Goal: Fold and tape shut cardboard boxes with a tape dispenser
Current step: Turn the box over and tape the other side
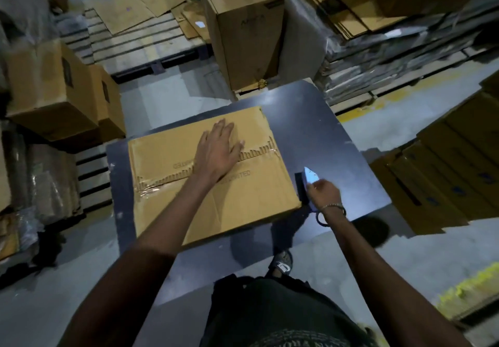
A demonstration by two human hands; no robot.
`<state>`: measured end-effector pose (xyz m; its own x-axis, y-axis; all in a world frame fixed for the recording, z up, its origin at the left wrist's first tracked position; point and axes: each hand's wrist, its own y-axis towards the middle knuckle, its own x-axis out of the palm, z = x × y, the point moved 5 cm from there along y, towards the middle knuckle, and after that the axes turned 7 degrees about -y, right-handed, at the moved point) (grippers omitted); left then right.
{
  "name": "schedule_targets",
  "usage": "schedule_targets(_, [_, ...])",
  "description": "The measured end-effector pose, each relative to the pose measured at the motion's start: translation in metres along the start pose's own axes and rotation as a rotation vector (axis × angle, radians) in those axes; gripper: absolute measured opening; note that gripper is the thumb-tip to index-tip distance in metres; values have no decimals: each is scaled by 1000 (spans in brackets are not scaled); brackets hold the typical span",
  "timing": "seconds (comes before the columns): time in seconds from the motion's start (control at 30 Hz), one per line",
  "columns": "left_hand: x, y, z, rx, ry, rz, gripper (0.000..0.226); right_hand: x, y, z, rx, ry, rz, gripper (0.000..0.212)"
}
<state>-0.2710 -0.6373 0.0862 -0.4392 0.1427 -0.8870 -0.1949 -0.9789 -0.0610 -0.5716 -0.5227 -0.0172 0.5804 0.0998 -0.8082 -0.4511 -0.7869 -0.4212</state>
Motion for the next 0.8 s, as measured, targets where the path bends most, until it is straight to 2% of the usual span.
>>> schedule_targets(0.1, [4,34,7,-51,87,26,81,13,13,30,-46,-106,-16,23])
schedule_targets(0.2, [8,46,-2,-160,107,39,96,30,16,41,-96,-364,-96,39])
schedule_targets(0.3, [8,43,-6,-221,126,48,99,32,20,41,-196,-600,-35,50])
schedule_targets(0.37, [11,34,-6,-253,116,55,98,31,23,37,-291,-669,17,49])
schedule_targets(0.43, [12,21,-6,-265,107,91,98,27,30,37,-304,-662,-21,45])
schedule_targets(0.53, [15,3,-10,-238,73,196,91,12,44,37,-152,-364,-217,35])
schedule_targets(0.63, [18,-3,-10,-254,47,220,89,-31,40,19,121,336,-332,38])
schedule_targets(0.67, [20,-3,-11,-272,35,212,89,-47,34,7,156,581,-360,45])
schedule_targets(0.73, [22,-2,-11,-320,-30,217,84,-77,16,-26,92,942,-460,42])
schedule_targets(0.8, [21,-3,2,-342,-178,259,71,-101,0,-58,-4,1118,-528,28])
